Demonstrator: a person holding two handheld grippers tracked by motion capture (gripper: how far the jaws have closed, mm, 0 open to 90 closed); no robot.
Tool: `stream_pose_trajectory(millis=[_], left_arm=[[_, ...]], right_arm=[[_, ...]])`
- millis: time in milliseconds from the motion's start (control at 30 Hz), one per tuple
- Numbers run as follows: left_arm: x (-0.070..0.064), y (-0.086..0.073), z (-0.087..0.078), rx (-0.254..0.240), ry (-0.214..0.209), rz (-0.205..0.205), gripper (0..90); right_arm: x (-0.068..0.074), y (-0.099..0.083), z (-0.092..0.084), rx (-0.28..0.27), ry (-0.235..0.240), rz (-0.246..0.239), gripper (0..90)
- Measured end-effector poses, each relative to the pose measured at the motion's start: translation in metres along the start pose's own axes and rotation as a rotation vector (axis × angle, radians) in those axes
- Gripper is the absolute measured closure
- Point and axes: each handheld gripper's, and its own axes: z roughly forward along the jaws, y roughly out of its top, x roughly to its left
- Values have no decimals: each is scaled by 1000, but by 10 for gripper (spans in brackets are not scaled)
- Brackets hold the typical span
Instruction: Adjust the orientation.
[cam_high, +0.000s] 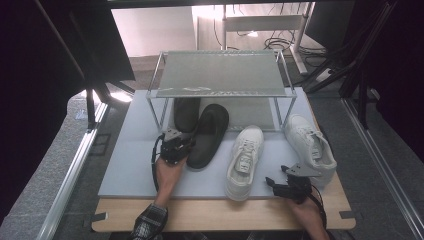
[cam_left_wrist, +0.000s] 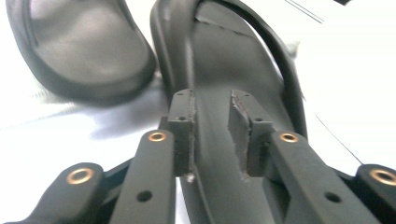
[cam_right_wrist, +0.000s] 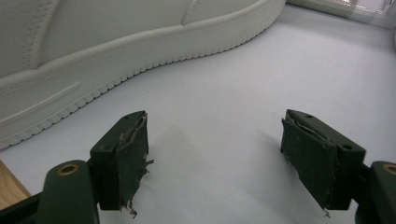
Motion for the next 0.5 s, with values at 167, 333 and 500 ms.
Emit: stream_pose_trajectory(millis=[167,333,500], left_arm=[[-7,-13,-18,30,-63,47,845],[-15,-24,-30,59,-92,86,895],[-24,-36,-33,106,-94,131,896]], right_arm=[[0,0,0,1,0,-1,234],[0,0,0,1,-1,-1,234],[0,0,0,1,-1,-1,234]])
